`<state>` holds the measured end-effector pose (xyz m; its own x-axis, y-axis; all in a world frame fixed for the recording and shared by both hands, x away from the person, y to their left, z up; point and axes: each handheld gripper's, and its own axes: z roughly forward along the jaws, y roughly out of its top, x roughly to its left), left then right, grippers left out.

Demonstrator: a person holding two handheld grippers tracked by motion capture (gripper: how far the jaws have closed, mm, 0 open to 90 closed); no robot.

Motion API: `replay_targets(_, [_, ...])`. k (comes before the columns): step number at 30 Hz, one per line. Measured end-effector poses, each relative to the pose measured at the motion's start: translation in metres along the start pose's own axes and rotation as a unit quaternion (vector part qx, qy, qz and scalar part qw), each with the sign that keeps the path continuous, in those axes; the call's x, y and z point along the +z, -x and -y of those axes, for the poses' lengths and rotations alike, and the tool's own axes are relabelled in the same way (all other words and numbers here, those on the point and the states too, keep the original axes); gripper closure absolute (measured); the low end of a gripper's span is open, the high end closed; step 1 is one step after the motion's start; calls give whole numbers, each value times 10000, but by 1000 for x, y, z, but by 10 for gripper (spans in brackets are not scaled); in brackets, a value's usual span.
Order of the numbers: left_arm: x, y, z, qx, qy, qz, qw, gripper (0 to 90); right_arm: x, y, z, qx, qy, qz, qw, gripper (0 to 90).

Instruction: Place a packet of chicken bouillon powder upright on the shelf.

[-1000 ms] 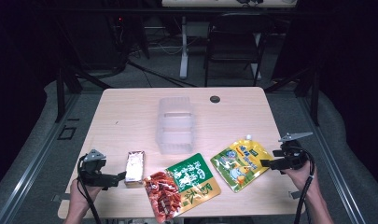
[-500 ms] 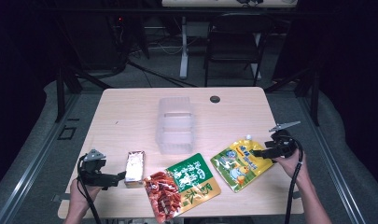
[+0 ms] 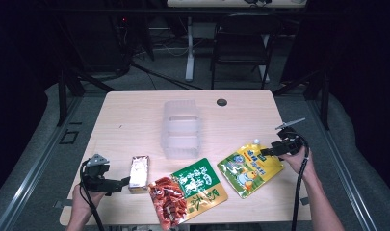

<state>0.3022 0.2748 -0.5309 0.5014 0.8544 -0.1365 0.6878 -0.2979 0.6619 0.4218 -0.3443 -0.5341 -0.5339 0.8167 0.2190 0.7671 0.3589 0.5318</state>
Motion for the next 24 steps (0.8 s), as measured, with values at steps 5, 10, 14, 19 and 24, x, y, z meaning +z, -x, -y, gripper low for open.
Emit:
replay_targets(5, [0,-1,0,4,-14,8,10000,3,12,8,0,115,-100,-106,9998,348])
replay_targets(10, [-1,-2,0,38,-10,-21,10000,3,15,8,-1,155,-212,-89,9996,435])
replay_targets(14, [-1,-1,1,24,-5,-16,10000,4,15,9,0,204,-243,-120,9994,504])
replay_targets(19, [-1,-1,0,20,4,-28,10000,5,15,11,1,426,-313,9,9986,652])
replay_targets(24, [-2,-1,0,11,3,-49,10000,7,14,13,3,608,-354,123,9974,827])
